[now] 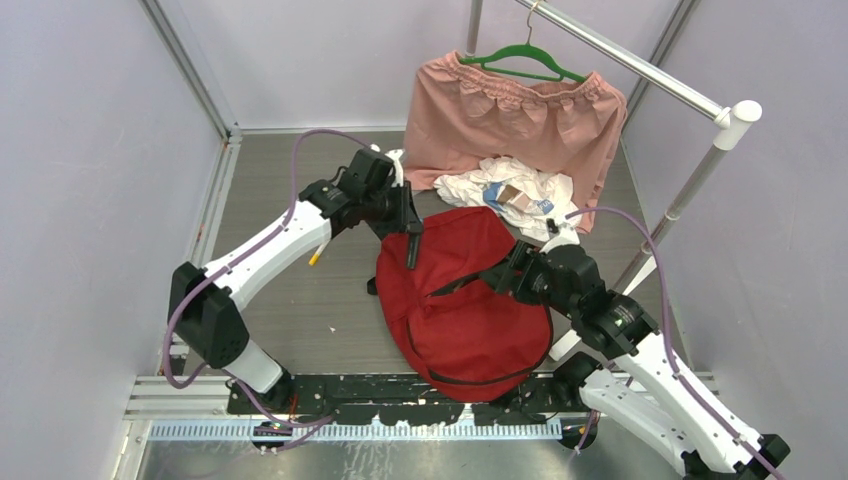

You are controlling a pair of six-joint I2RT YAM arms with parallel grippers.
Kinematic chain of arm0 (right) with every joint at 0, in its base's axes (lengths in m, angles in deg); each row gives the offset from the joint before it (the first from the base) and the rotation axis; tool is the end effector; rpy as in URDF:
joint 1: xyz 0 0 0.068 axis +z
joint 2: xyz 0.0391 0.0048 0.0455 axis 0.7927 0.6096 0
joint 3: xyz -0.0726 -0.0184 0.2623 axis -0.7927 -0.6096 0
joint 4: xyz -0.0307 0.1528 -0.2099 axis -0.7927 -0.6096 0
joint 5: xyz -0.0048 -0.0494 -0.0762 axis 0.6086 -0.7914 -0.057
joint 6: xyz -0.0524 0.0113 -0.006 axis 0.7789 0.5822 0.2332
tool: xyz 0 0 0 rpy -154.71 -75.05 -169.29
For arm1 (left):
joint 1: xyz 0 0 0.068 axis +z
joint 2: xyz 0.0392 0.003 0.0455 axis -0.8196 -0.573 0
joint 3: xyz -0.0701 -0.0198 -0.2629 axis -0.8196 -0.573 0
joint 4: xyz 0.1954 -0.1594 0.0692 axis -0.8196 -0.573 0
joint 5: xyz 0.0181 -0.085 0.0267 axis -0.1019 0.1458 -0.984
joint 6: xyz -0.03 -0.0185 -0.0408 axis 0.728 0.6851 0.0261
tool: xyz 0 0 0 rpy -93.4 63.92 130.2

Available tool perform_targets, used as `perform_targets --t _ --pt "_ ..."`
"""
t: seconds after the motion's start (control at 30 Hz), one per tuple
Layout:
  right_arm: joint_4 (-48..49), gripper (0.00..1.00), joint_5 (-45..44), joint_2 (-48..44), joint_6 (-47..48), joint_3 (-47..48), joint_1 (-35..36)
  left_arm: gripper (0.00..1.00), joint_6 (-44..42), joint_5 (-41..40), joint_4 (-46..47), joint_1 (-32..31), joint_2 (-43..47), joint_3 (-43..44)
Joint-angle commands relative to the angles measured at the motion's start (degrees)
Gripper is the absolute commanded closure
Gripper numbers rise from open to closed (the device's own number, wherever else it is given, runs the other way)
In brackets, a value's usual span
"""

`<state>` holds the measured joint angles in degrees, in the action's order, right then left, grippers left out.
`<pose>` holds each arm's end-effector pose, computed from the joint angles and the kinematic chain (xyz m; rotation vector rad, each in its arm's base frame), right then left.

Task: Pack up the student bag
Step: Pick up the stationery from the center of the board.

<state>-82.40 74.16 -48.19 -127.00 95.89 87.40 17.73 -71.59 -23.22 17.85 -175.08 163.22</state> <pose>0.1110 0.0759 0.2968 0.2563 2.2134 0.7816 0.2748 -0.2162 0.3178 0.1669 2.4894 -0.7711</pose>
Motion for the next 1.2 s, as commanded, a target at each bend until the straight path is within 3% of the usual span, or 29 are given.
perform_targets --t 0.0,0.27,0.63,0.77,1.17 --pt "7.0 0.3 -1.8 3.8 -0.6 2.4 4.1 1.0 4.0 0.5 2.0 -1.9 5.8 1.3" --pt "12.7 0.28 -18.1 16.7 -0.1 8.6 19.9 1.0 9.5 -6.5 -0.1 -9.4 8.8 2.2" --pt "25.5 0.27 -18.5 22.6 -4.4 8.5 20.2 1.0 11.1 -7.1 1.6 -12.1 12.6 -0.6" --pt "27.0 0.34 -15.6 22.4 -5.0 9.1 20.1 1.0 10.9 -8.0 1.7 -12.2 14.2 -1.8" --pt "31.5 0.31 -11.6 17.1 -7.6 5.1 20.1 1.0 10.1 -9.2 1.5 -12.2 16.5 -4.2"
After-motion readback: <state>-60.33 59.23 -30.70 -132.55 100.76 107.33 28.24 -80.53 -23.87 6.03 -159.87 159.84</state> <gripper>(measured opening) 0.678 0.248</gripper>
